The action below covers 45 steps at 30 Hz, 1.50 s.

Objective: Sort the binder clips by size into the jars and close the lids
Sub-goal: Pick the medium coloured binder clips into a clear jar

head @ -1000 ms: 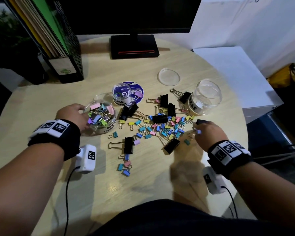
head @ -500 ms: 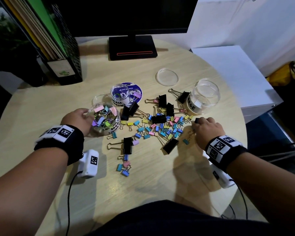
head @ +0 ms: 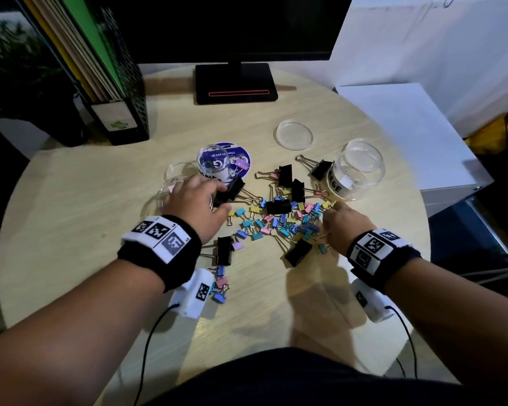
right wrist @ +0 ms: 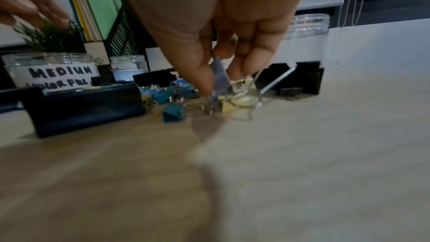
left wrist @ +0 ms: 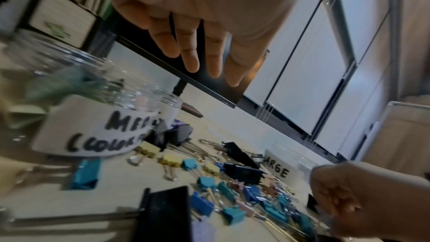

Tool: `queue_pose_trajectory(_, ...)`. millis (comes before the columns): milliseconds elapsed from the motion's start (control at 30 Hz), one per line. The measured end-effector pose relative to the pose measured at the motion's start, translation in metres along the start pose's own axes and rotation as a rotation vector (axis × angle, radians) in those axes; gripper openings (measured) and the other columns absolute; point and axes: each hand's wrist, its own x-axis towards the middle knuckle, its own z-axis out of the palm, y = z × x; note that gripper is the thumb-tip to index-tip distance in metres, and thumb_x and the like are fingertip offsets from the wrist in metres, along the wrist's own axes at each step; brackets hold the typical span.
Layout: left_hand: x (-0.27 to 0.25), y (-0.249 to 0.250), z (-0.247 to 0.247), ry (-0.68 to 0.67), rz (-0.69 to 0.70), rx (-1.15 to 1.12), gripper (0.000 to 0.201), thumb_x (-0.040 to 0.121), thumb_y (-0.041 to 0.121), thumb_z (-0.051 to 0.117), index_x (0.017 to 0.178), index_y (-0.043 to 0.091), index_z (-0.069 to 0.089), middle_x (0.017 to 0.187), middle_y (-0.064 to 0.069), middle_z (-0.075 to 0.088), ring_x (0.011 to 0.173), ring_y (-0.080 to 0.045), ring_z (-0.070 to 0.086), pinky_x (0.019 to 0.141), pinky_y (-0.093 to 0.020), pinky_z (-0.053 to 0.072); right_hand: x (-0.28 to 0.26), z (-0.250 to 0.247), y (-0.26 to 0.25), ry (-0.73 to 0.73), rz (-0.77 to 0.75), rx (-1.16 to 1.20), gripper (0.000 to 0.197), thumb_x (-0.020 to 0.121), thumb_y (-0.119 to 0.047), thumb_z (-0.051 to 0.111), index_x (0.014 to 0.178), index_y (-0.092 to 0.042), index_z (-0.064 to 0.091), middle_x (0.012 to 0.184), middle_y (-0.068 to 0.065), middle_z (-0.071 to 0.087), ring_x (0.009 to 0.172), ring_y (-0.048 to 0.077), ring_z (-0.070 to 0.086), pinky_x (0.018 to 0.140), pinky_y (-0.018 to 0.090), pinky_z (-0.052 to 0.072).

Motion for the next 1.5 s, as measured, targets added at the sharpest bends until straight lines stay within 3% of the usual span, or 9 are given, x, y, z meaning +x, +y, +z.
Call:
queue_pose_trajectory(267, 0.004, 0.006, 0.002, -0.016, 0.038, 0.040, 0.031, 0.085, 0.043, 0.056, 0.114, 0.034, 0.058, 0.128, 0.007, 0.049, 0.122, -0.022, 0.039, 0.100, -0.037, 0.028, 0.003, -0.005, -0.014, -0.016, 0.002, 0.043, 0.025, 0.088, -0.012, 0.052, 0.112, -0.017, 0.057, 0.115, 0.008, 0.051, 0.102, 0.027, 0.058, 0.074, 0.032, 0.046)
queue_pose_trajectory(433, 0.003, -0.002, 0.002, -0.046, 0.025, 0.038, 0.029, 0.085, 0.043, 0.056, 0.112, 0.034, 0.059, 0.129, 0.007, 0.050, 0.122, -0.021, 0.041, 0.101, -0.036, 0.027, 0.002, -0.002, -0.016, -0.110, 0.036, 0.038, 0.015, 0.089, -0.018, 0.050, 0.077, -0.016, 0.042, 0.094, 0.009, 0.057, 0.098, 0.027, 0.058, 0.068, 0.029, 0.042)
queue_pose_trajectory(700, -0.001, -0.004, 0.011, -0.085, 0.109, -0.097, 0.029, 0.083, 0.038, 0.061, 0.111, 0.033, 0.059, 0.120, 0.006, 0.054, 0.113, -0.017, 0.048, 0.100, -0.037, 0.038, -0.009, -0.010, -0.015, -0.025, 0.075, 0.160, 0.028, 0.083, -0.036, 0.059, 0.095, -0.011, 0.060, 0.094, 0.009, 0.062, 0.090, 0.026, 0.058, 0.065, 0.027, 0.041)
queue_pose_trajectory(867, -0.009, 0.017, 0.016, -0.167, 0.173, -0.286, 0.040, 0.085, 0.031, 0.062, 0.123, 0.031, 0.051, 0.108, 0.012, 0.057, 0.085, -0.009, 0.058, 0.075, -0.024, 0.046, -0.017, -0.016, -0.031, 0.149, -0.044, 0.304, 0.022, 0.080, -0.034, 0.060, 0.088, -0.013, 0.062, 0.085, 0.006, 0.063, 0.082, 0.026, 0.060, 0.066, 0.029, 0.046)
queue_pose_trajectory(1067, -0.006, 0.029, 0.024, -0.239, 0.120, -0.407, 0.052, 0.084, 0.027, 0.066, 0.132, 0.030, 0.047, 0.114, 0.011, 0.057, 0.082, -0.013, 0.064, 0.079, -0.034, 0.055, -0.020, -0.031, -0.068, 0.234, -0.246, 0.364, 0.028, 0.077, -0.031, 0.061, 0.101, -0.015, 0.064, 0.096, 0.005, 0.063, 0.089, 0.024, 0.060, 0.076, 0.032, 0.050)
queue_pose_trajectory(1167, -0.004, 0.023, 0.024, -0.265, 0.039, -0.537, 0.041, 0.085, 0.016, 0.066, 0.123, 0.030, 0.056, 0.105, 0.005, 0.062, 0.067, -0.020, 0.066, 0.060, -0.038, 0.059, -0.018, -0.034, -0.080, 0.280, -0.288, 0.390, 0.029, 0.076, -0.033, 0.062, 0.099, -0.015, 0.064, 0.095, 0.006, 0.064, 0.088, 0.026, 0.061, 0.075, 0.035, 0.051)
queue_pose_trajectory(1300, -0.006, 0.016, 0.021, -0.294, -0.074, -0.694, 0.027, 0.084, 0.003, 0.065, 0.096, 0.026, 0.065, 0.085, -0.003, 0.063, 0.070, -0.026, 0.067, 0.063, -0.043, 0.059, -0.017, -0.034, -0.089, 0.294, -0.340, 0.360, 0.028, 0.077, -0.032, 0.061, 0.098, -0.012, 0.063, 0.095, 0.008, 0.064, 0.088, 0.029, 0.060, 0.073, 0.035, 0.050)
queue_pose_trajectory(1400, -0.008, 0.013, 0.019, -0.297, -0.092, -0.791, 0.024, 0.082, -0.004, 0.064, 0.082, 0.020, 0.061, 0.069, -0.006, 0.054, 0.055, -0.011, 0.060, 0.054, -0.027, 0.056, -0.016, -0.028, -0.091, 0.281, -0.372, 0.376, 0.025, 0.079, -0.032, 0.062, 0.094, -0.012, 0.063, 0.093, 0.010, 0.064, 0.086, 0.031, 0.061, 0.071, 0.037, 0.051)
queue_pose_trajectory(1500, -0.008, 0.003, 0.016, -0.220, -0.073, -0.740, 0.025, 0.080, 0.000, 0.068, 0.078, 0.024, 0.062, 0.066, -0.004, 0.053, 0.059, -0.015, 0.056, 0.056, -0.024, 0.052, -0.012, -0.022, -0.090, 0.197, -0.369, 0.307, 0.033, 0.083, -0.040, 0.059, 0.104, -0.015, 0.062, 0.103, 0.008, 0.062, 0.098, 0.029, 0.057, 0.081, 0.036, 0.048)
